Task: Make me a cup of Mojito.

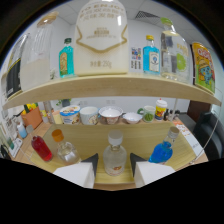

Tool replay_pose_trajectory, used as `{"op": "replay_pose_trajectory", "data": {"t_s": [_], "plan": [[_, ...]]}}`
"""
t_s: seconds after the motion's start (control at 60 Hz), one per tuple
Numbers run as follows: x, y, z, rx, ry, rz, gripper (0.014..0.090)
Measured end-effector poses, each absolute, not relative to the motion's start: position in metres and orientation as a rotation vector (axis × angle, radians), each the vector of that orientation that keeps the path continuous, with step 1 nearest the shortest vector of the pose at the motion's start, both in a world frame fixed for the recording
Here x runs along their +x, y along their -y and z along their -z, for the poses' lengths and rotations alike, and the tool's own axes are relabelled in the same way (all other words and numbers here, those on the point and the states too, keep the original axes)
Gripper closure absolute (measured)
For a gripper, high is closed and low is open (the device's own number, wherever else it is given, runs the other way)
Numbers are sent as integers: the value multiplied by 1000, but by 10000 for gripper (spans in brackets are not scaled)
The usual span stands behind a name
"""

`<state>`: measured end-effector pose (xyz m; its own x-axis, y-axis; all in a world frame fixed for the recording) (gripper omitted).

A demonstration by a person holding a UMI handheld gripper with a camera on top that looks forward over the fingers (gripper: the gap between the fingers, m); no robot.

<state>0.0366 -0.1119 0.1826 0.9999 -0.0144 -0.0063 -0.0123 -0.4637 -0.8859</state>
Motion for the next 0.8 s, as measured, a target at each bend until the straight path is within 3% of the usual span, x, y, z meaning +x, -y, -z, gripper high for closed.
{"op": "replay_pose_trajectory", "data": {"t_s": [0.117,0.35,0.633,0.8], "plan": [[39,105,-180,-2041,-38,3,682],[34,108,-181,-2038,2,-20,699],[66,155,-216,-1984,-4,-8,705],[110,195,-196,-2010,-22,56,705]]}}
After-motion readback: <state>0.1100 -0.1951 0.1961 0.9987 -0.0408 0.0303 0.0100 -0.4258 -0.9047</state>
